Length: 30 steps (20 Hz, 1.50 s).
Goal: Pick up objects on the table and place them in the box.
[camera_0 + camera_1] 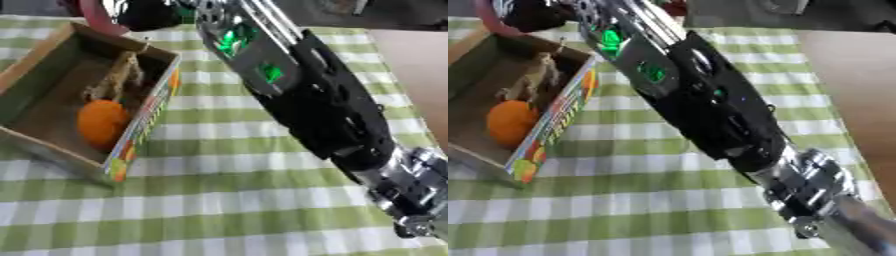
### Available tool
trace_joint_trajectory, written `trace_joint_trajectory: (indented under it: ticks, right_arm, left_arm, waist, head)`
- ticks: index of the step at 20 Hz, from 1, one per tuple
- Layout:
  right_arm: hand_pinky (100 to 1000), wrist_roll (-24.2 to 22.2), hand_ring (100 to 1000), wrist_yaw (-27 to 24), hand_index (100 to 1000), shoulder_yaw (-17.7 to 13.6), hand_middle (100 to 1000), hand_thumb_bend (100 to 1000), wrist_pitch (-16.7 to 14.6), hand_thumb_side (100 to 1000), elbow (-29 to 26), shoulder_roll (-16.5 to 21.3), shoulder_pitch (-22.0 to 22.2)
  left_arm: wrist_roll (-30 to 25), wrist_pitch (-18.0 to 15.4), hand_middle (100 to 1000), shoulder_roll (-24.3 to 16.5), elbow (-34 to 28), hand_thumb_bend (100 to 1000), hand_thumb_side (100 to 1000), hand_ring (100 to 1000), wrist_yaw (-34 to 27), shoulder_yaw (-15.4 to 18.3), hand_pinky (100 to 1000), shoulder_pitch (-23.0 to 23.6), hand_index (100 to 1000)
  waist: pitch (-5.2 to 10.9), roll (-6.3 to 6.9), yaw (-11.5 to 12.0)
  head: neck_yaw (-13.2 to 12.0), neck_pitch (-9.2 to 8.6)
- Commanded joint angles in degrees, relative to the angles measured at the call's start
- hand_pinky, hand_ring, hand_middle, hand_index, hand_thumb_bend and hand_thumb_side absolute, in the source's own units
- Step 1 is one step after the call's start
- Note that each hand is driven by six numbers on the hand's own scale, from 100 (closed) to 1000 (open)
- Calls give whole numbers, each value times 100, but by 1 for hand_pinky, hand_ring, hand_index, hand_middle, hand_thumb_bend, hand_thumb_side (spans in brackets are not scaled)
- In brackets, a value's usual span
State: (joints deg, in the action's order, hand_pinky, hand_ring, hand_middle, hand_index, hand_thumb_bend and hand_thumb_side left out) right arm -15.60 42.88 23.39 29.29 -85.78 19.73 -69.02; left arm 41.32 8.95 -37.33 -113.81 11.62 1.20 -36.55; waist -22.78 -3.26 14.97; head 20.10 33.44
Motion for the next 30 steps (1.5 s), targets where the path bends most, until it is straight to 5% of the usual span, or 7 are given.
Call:
trace_joint_trajectory:
  ticks: [1, 10, 13, 15, 19, 26, 30]
  right_arm:
    - [655, 256, 644, 283, 563, -136, 469, 100, -43, 278, 334, -227, -92]
    - [751, 331, 813, 662, 793, 281, 739, 100, -620, 542, 1429, -438, 15]
    - [809, 110, 912, 495, 904, 266, 881, 100, -845, 887, 1793, -405, -53]
    - [832, -43, 953, 435, 933, 193, 924, 143, -999, 949, 1935, -343, -111]
    - [847, -342, 985, 387, 959, 50, 964, 387, -1298, 1000, 1868, -162, -167]
    - [847, -744, 980, 204, 956, -184, 955, 399, -1422, 1000, 1307, 87, -164]
    - [837, -607, 958, 13, 945, -410, 931, 100, -1567, 1000, 957, 392, -286]
  left_arm:
    - [-11, -33, 753, -117, -79, 100, 983, 761, -20, 22, 769, -117, 867]
    - [5, -25, 752, -103, -79, 100, 983, 761, -17, 41, 771, -84, 866]
    - [23, -18, 753, -99, -79, 100, 984, 761, -15, 50, 771, -43, 866]
    - [36, -11, 753, -102, -79, 100, 984, 761, -11, 60, 771, -14, 866]
    - [53, 2, 753, -109, -79, 100, 983, 761, -6, 69, 771, 34, 867]
    - [66, 15, 753, -112, -79, 100, 983, 761, 1, 81, 771, 91, 867]
    - [100, 52, 753, -129, -79, 100, 983, 762, 12, 123, 771, 246, 867]
  waist:
    - [105, 36, 26]
    - [140, 28, 26]
    - [172, 32, 2]
    - [199, 38, -21]
    - [243, 52, -73]
    - [286, 88, -126]
    - [393, 165, -293]
  head:
    - [115, -95]
    - [48, -36]
    - [-30, 10]
    - [-58, 38]
    - [-106, 76]
    - [-144, 100]
    - [-273, 236]
